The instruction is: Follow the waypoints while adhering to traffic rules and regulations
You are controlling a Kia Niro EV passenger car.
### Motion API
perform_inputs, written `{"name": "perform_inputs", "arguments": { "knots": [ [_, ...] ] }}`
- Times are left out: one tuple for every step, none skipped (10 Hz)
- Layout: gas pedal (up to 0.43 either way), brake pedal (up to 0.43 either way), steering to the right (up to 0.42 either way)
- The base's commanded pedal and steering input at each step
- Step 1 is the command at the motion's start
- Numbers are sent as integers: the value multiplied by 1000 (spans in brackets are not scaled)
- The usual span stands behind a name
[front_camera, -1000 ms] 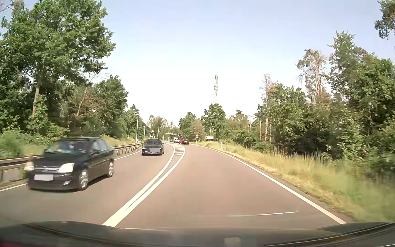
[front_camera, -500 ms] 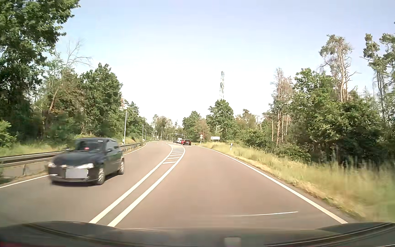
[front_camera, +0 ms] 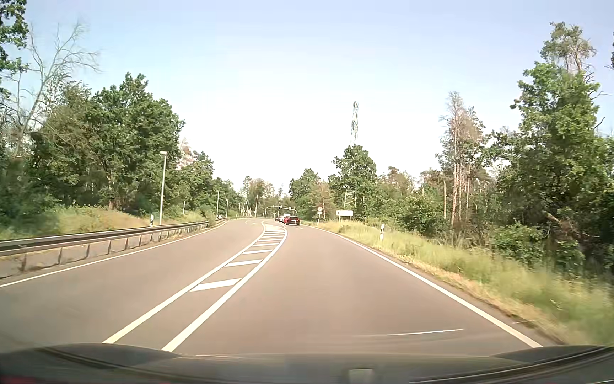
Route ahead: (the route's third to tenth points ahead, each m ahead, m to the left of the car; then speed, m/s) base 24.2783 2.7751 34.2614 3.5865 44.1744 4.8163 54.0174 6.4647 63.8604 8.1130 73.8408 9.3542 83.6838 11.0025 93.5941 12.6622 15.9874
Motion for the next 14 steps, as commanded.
{"name": "perform_inputs", "arguments": {
  "knots": [
    [28, 24, -9],
    [39, 24, -9],
    [39, 24, -9],
    [39, 24, -9],
    [47, 24, -9],
    [47, 24, -9],
    [59, 24, -9],
    [67, 24, -9],
    [67, 24, -9],
    [79, 24, -9],
    [79, 24, -9],
    [79, 24, -9],
    [79, 24, -8],
    [87, 24, -8]
  ]
}}
